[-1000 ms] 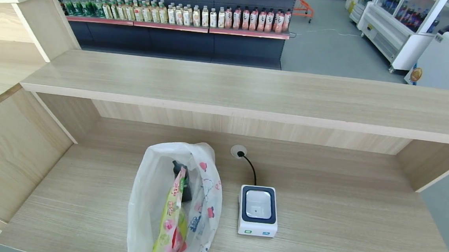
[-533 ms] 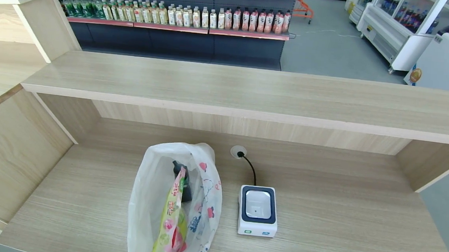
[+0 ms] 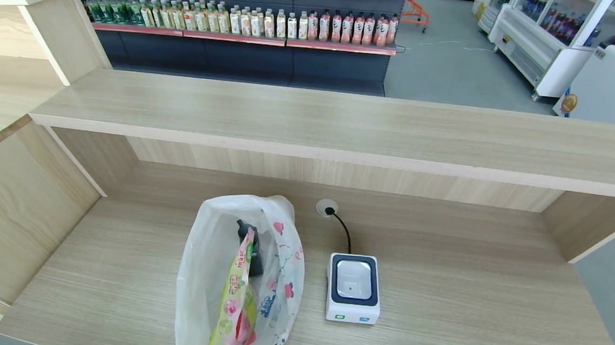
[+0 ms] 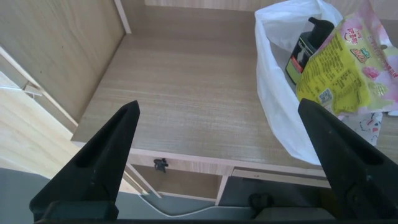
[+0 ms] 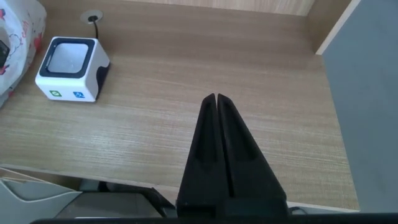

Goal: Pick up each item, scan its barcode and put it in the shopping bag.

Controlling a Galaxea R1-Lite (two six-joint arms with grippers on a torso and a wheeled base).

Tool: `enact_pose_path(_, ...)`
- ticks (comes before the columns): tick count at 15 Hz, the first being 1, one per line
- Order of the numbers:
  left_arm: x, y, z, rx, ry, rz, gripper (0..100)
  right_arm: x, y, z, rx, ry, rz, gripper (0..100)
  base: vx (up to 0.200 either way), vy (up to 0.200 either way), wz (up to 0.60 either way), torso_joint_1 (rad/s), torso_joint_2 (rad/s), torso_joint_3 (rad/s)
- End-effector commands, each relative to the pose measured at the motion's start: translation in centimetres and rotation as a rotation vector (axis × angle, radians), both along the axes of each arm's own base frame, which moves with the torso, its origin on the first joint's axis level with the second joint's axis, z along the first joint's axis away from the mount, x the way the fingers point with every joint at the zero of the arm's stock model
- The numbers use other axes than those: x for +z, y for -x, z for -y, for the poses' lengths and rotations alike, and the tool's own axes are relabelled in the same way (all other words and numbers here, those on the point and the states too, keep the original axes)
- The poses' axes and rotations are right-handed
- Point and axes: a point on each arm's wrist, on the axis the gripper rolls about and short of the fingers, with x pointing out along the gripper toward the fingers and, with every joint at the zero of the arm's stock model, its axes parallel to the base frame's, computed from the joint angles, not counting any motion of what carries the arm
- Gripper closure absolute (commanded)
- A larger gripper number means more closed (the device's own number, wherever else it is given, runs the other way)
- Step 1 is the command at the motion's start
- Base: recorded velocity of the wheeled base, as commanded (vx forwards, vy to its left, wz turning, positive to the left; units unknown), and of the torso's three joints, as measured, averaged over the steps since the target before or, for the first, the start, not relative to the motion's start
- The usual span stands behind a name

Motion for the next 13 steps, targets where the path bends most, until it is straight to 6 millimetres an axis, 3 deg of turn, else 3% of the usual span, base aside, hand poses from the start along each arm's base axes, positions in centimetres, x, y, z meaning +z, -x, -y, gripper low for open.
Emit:
enact_pose_path(1, -0.01, 0.0, 0.0, 0.0, 0.0, 0.0, 0, 0.0, -0.02, 0.0, 0.0, 0.0, -0.002, 100, 0.0, 0.0, 0.0, 0.0, 0.0, 0.0)
enact_pose_path(13, -0.01, 0.0, 0.0, 0.0, 0.0, 0.0, 0, 0.0, -0.02, 0.0, 0.0, 0.0, -0.002, 100, 0.0, 0.0, 0.0, 0.0, 0.0, 0.0)
